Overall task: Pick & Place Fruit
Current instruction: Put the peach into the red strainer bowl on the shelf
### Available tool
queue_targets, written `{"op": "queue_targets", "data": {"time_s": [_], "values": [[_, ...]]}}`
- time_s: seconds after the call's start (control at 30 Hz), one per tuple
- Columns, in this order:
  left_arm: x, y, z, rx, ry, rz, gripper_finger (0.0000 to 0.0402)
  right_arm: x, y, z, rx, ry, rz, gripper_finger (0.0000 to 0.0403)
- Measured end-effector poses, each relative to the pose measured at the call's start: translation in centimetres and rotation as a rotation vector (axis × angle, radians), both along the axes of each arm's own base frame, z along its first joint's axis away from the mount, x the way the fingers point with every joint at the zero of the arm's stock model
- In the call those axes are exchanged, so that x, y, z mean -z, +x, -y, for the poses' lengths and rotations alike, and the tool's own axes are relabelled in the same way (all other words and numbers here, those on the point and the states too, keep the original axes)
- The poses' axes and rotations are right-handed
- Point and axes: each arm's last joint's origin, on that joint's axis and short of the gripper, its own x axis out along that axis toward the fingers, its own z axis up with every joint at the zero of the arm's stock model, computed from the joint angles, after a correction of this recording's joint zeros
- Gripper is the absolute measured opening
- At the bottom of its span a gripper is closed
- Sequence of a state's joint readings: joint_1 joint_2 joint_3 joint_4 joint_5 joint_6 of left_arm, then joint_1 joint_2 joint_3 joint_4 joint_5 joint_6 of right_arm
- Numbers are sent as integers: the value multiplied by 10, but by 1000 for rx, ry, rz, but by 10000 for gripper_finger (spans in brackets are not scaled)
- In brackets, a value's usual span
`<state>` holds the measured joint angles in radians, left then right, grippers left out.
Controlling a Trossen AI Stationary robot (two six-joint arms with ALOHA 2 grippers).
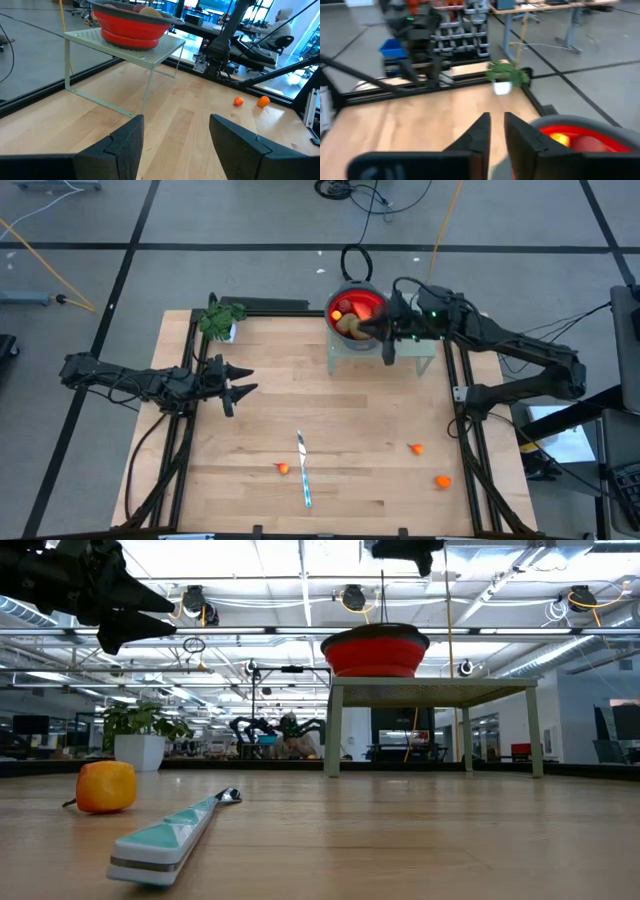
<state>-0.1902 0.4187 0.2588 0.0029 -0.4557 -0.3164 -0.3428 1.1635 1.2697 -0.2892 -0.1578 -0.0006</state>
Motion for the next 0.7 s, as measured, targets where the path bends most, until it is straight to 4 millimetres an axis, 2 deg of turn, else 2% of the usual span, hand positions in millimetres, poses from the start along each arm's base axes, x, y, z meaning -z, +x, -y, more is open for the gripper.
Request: {"op": "queue_targets", "data": {"time_s": [0.17, 0.33, 0.7], "values": [[0, 0, 0, 0, 0, 0, 225, 1, 0, -20, -63, 38, -25, 3], [0, 0, 0, 1, 0, -1, 225, 1, 3, -35, -104, 104, -28, 5], [0, 0, 0, 1, -1, -2, 225, 12, 1, -80, -36, 179, -139, 1]]}}
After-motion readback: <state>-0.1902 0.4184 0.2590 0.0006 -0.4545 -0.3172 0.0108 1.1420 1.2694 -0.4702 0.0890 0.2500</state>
